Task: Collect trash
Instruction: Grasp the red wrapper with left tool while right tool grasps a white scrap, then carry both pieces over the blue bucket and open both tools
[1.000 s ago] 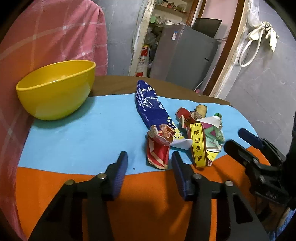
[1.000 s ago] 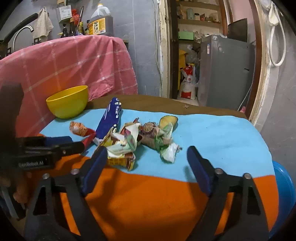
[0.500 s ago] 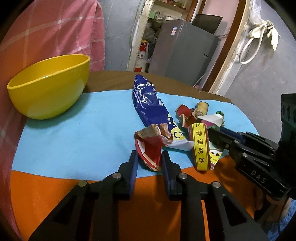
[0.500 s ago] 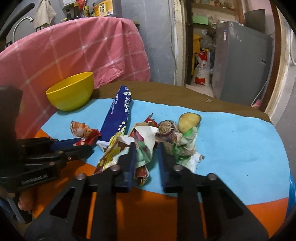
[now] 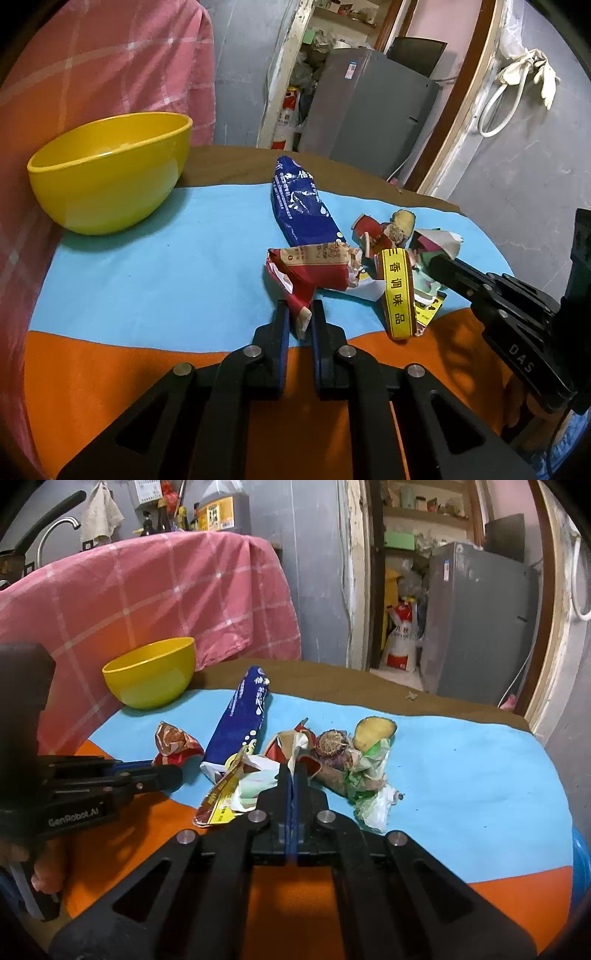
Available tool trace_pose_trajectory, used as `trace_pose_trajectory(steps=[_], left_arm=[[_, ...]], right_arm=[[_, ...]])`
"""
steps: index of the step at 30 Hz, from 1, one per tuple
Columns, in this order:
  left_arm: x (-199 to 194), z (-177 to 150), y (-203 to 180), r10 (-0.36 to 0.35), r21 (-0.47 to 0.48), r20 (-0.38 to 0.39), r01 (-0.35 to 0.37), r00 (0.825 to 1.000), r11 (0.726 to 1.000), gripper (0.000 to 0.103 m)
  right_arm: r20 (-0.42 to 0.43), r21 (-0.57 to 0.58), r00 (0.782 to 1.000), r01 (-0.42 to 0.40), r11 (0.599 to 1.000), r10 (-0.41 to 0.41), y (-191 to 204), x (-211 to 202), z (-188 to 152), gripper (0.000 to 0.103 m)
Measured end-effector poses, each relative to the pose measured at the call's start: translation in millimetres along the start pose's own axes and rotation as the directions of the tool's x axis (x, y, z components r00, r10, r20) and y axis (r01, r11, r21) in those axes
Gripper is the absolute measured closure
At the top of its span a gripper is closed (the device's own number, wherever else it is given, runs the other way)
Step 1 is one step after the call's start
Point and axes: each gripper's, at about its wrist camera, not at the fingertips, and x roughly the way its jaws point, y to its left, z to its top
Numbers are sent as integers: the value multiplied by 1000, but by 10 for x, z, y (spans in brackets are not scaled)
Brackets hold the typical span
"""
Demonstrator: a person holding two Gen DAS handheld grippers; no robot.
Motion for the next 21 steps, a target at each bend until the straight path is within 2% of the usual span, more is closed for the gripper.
trace_pose_trajectory(steps=[6, 9, 12, 15, 21], left_arm=[[-146, -30, -71, 13, 29, 67, -15, 998, 999, 95], [-258, -48, -175, 18, 53, 124, -25, 992, 998, 95], [-394, -52, -337, 9, 86, 195, -26, 981, 996, 95], [-530, -38, -498, -17, 112, 265, -13, 964, 994, 95], [-727, 23, -923, -98, 179, 381, 31, 920, 983, 95]], right_arm=[[79, 16, 997, -12, 1000, 11, -31, -137, -28, 89], [169, 37, 985, -32, 999, 25, -79, -306, -50, 89], [262, 42, 965, -28, 999, 17, -107, -529, -70, 89], [318, 18, 948, 23, 1000, -28, -76, -726, -92, 89], [446, 28, 882, 155, 988, -151, -129, -1218, -130, 89]])
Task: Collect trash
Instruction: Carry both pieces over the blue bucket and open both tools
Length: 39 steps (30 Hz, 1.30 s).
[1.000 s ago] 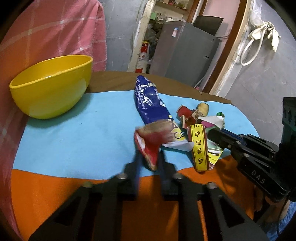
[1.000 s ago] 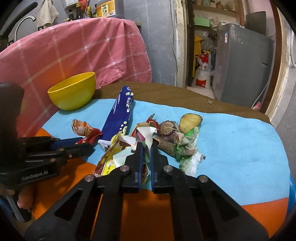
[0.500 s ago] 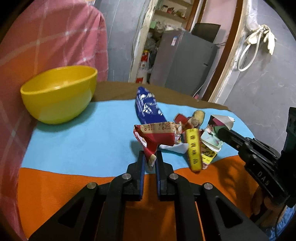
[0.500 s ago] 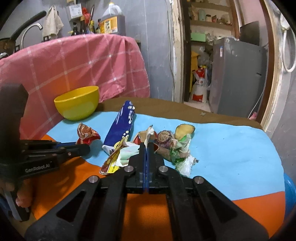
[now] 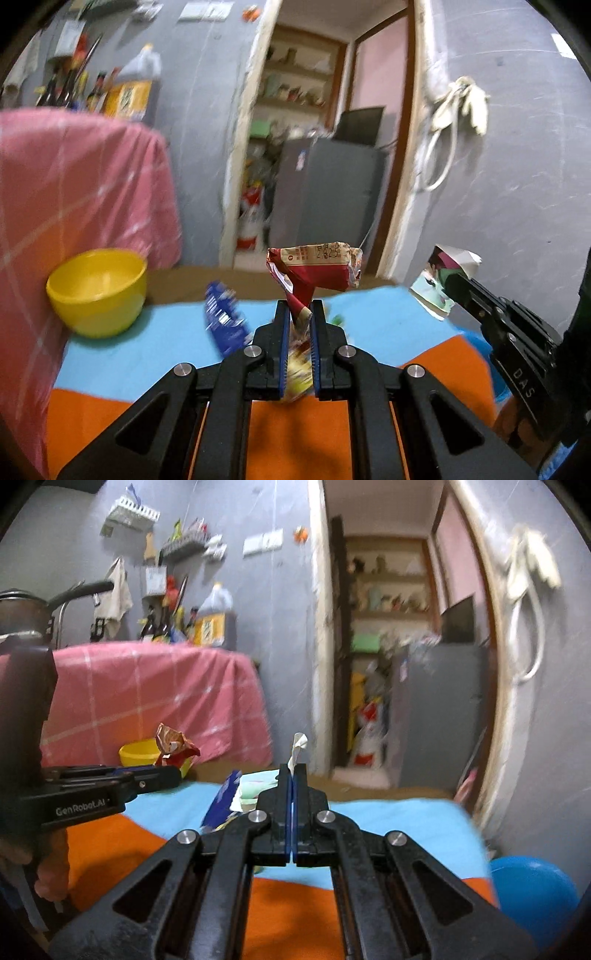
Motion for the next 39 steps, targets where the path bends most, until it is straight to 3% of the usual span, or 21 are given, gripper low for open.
trace_pose_trajectory(steps=[6, 10, 18, 24, 26, 35, 39], left_arm=[[10, 131, -479, -113, 44, 61, 111, 992, 993, 95], [91, 194, -814, -181, 79, 69, 175, 981, 981, 95], [350, 220, -1380, -299, 107, 29, 294, 954, 950, 95], [725, 215, -1740, -373, 104, -83, 380, 924, 919, 95], [881, 200, -1871, -399, 90, -144, 414, 906, 906, 95], [1498, -35, -2310, -376, 68, -389, 433, 841, 899, 94], [1721, -191, -2344, -347, 58, -453, 415, 821, 908, 94]], right_arm=[[124, 17, 977, 172, 985, -172, -299, -500, 122, 89], [175, 56, 942, 282, 958, -288, -528, -794, 145, 89], [163, 118, 874, 443, 889, -458, -939, -1061, 68, 89], [73, 185, 829, 535, 824, -554, -1314, -1118, -91, 89], [25, 210, 817, 559, 802, -576, -1460, -1113, -155, 89], [-178, 290, 798, 602, 744, -576, -1930, -996, -469, 89], [-240, 313, 792, 611, 727, -562, -2062, -949, -600, 88]])
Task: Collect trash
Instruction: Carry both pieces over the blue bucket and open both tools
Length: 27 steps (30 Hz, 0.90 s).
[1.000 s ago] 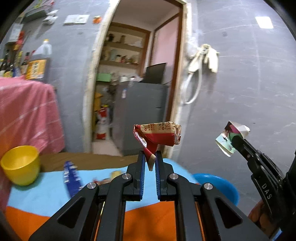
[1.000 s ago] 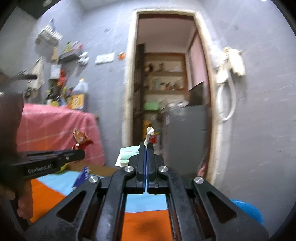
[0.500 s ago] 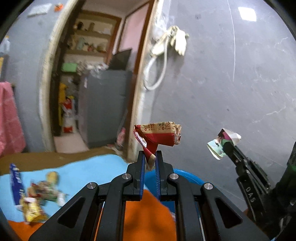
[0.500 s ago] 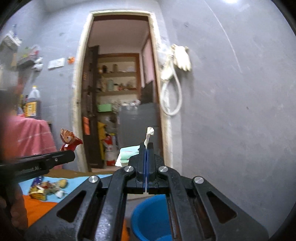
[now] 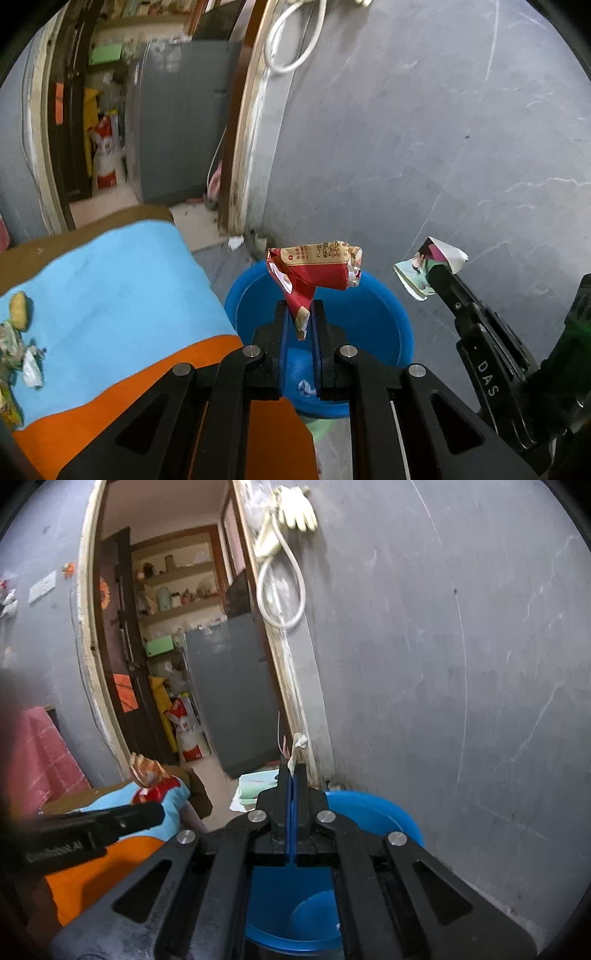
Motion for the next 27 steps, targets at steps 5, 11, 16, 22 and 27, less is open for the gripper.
trace_pose_trajectory(steps=[5, 11, 16, 22, 27], left_arm=[[192, -52, 66, 19, -14, -48, -19, 999, 1000, 91], [296, -96, 119, 32, -14, -75, -33, 997, 999, 83], [201, -128, 143, 34, -36, -59, -36, 998, 999, 77], [14, -84, 187, 51, -66, -13, -52, 999, 996, 70], [-123, -54, 276, 64, -86, 9, -63, 998, 994, 69]], right_arm=[[-64, 12, 998, 22, 1000, -21, -85, 158, -37, 87], [-101, 34, 995, 22, 999, -19, -146, 222, -52, 81], [-105, 28, 994, 17, 999, -14, -152, 219, -44, 72], [-88, 32, 996, 12, 999, -10, -143, 209, -19, 61], [-82, 29, 997, 6, 1000, -4, -104, 192, -28, 53]])
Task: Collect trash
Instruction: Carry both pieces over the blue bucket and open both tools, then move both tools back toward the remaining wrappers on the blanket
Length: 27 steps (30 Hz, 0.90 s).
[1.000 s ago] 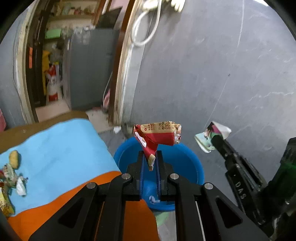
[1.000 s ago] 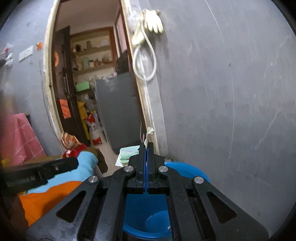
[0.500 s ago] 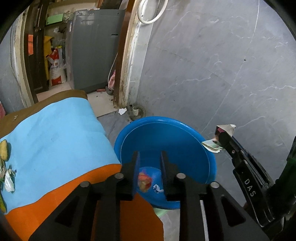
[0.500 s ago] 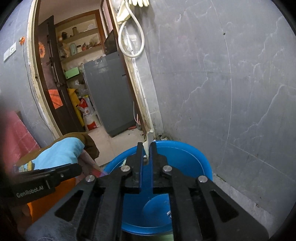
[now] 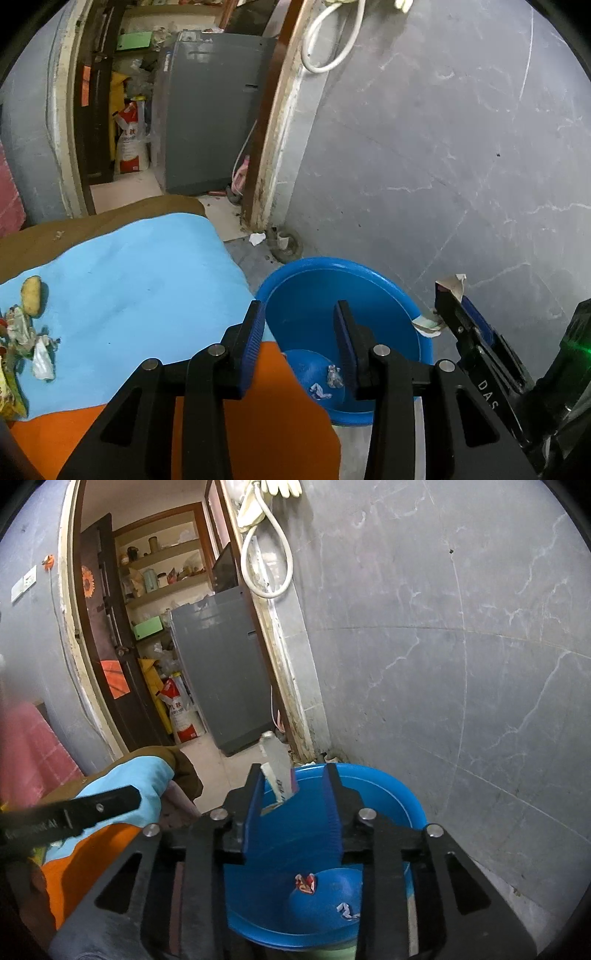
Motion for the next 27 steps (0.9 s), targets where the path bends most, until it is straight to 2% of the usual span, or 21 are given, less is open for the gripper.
trace_pose_trajectory(steps=[10, 12, 15, 17, 19, 27], left_arm=[[-171, 25, 67, 19, -3, 29, -19, 999, 1000, 67], [-186, 36, 74, 22, -7, 35, -22, 999, 1000, 64], [-227, 36, 87, 26, -12, 46, -25, 999, 1000, 63], [-253, 37, 93, 27, -15, 51, -26, 998, 1000, 63], [-266, 50, 108, 28, -20, 57, -26, 998, 999, 63], [-378, 58, 219, 34, -55, 88, -29, 996, 998, 47]], right_arm=[[-31, 2, 999, -18, 1000, 18, 4, 63, -6, 30], [-37, 9, 999, -25, 1000, 25, -3, 74, -6, 25], [-41, 20, 998, -38, 999, 39, -4, 86, -7, 15], [-50, 35, 997, -49, 998, 51, -11, 106, -10, 5], [-66, 55, 996, -52, 997, 55, -35, 147, -9, 0], [-137, 59, 991, 5, 998, 3, -33, 271, -43, 0]])
